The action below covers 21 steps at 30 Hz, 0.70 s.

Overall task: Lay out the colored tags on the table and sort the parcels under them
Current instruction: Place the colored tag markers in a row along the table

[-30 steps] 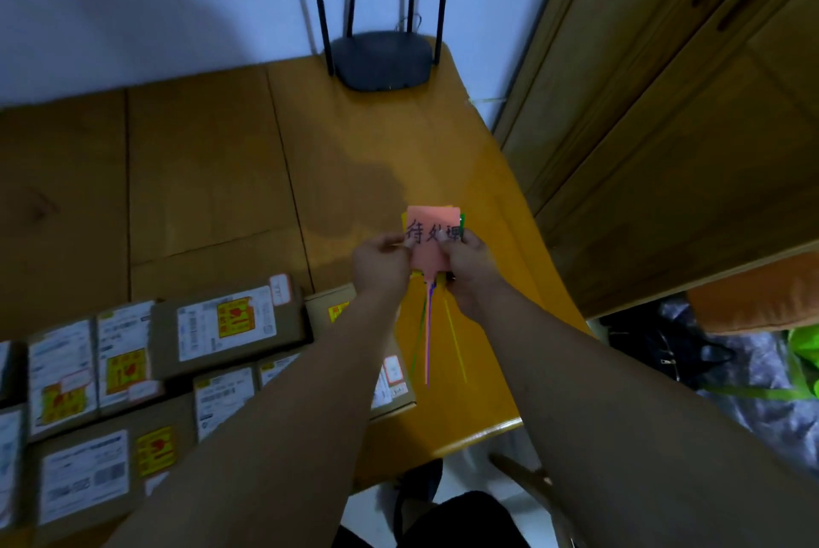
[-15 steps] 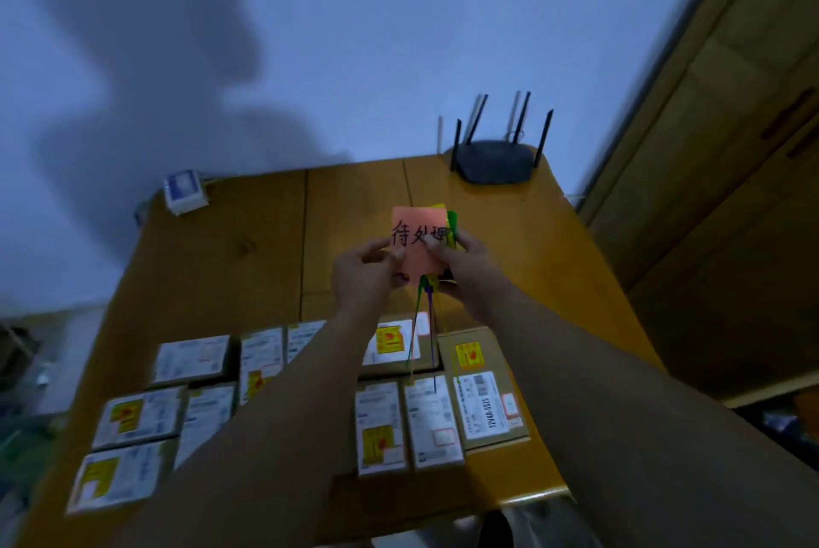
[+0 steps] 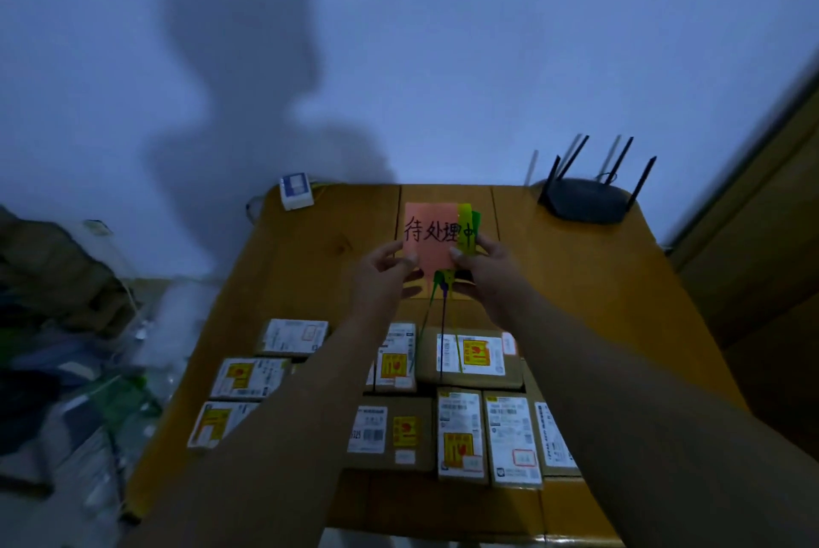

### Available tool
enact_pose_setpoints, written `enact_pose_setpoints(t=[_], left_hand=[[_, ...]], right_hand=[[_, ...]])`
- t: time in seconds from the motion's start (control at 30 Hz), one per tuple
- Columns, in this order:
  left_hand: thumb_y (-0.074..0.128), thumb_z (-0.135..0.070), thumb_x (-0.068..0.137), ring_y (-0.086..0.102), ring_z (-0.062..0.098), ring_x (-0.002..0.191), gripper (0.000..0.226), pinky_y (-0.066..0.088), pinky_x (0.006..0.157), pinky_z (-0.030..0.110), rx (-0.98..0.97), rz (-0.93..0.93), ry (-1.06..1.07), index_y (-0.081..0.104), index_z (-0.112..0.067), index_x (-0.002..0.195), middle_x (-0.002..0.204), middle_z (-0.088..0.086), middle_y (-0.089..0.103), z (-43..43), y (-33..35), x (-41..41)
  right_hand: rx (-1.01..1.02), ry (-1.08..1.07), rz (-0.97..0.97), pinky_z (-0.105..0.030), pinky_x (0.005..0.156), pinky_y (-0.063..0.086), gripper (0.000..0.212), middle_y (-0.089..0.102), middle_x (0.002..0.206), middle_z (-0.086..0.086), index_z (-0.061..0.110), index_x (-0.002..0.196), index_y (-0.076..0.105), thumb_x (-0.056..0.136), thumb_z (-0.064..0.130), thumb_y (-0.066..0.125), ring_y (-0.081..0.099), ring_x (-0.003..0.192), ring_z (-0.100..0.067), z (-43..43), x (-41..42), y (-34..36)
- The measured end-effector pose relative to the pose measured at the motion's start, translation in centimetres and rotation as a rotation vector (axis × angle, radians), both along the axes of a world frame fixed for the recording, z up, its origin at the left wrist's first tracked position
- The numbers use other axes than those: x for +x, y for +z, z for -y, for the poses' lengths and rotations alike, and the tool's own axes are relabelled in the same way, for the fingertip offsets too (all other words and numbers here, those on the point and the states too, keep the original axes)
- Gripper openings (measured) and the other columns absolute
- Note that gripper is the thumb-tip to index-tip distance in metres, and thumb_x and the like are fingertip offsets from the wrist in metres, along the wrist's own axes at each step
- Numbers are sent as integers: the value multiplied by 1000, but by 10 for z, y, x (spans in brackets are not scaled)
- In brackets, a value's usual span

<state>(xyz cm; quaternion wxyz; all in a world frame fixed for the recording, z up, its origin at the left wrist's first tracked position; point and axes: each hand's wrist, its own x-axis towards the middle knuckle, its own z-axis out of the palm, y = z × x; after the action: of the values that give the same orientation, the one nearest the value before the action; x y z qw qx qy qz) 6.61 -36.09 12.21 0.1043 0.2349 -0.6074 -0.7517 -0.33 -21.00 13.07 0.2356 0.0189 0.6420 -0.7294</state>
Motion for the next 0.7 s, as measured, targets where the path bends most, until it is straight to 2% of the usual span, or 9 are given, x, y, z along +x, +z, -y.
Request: enact_pose_setpoints(t=[0.03, 0.1, 0.17, 0.23, 0.3, 0.37, 0.47, 0.63, 0.7], left_hand=[[73, -12, 94, 77, 19, 87, 29, 64, 70, 30, 18, -2, 35, 68, -18, 121, 105, 8, 74, 4, -1, 2], [77, -12, 91, 79, 18, 81, 22, 63, 69, 29, 80, 2, 103, 70, -16, 111, 102, 9, 76, 11, -2, 7], [80, -11, 88, 78, 21, 82, 22, 64, 72, 31, 209, 18, 169, 73, -13, 108, 100, 11, 79, 19, -2, 12], [81, -12, 86, 78, 23, 81, 21, 64, 71, 32, 309, 34, 223, 76, -14, 106, 94, 11, 81, 30, -1, 16], [80, -12, 87, 79, 23, 80, 17, 63, 68, 31, 339, 42, 252, 78, -16, 103, 94, 11, 81, 42, 1, 21], [78, -12, 89, 79, 25, 84, 12, 62, 68, 31, 344, 33, 253, 80, -19, 99, 98, 12, 81, 56, 1, 26], [76, -12, 91, 79, 24, 86, 17, 63, 70, 31, 321, 36, 275, 79, -19, 105, 101, 12, 81, 80, -3, 33], [77, -6, 89, 78, 24, 82, 18, 63, 67, 29, 272, 77, 345, 78, -14, 106, 99, 16, 80, 136, -20, 36], [75, -4, 91, 77, 23, 77, 22, 63, 65, 29, 278, 80, 370, 75, -8, 113, 98, 16, 78, 167, -30, 33]], right_hand=[[3, 20, -4, -47, 81, 62, 32, 72, 123, -22, 11, 133, 64, 101, 7, 62, 72, 107, -40, 5, -1, 0], [2, 51, -1, -41, 72, 62, 31, 73, 120, -21, 10, 132, 64, 101, 8, 64, 74, 99, -36, 14, -2, -1], [-21, 80, 10, -34, 64, 62, 30, 74, 117, -19, 10, 130, 65, 100, 9, 65, 76, 90, -30, 25, -2, -1], [-43, 114, 11, -33, 62, 63, 29, 74, 115, -18, 10, 128, 66, 99, 9, 66, 77, 85, -27, 37, -4, -2], [-48, 144, 4, -38, 67, 64, 31, 74, 116, -18, 10, 131, 65, 99, 10, 67, 76, 88, -30, 51, -6, -3], [-43, 164, -3, -48, 80, 64, 33, 73, 120, -20, 10, 132, 64, 99, 11, 67, 75, 98, -37, 68, -7, -6], [-38, 175, 12, -54, 89, 62, 33, 73, 122, -20, 10, 131, 64, 98, 12, 69, 74, 103, -41, 94, -5, -13], [-47, 203, 68, -39, 72, 64, 31, 75, 118, -16, 15, 127, 67, 97, 14, 71, 77, 94, -32, 150, -1, -30], [-40, 204, 87, -35, 67, 63, 31, 75, 117, -15, 15, 128, 67, 97, 14, 71, 78, 92, -30, 178, -2, -38]])
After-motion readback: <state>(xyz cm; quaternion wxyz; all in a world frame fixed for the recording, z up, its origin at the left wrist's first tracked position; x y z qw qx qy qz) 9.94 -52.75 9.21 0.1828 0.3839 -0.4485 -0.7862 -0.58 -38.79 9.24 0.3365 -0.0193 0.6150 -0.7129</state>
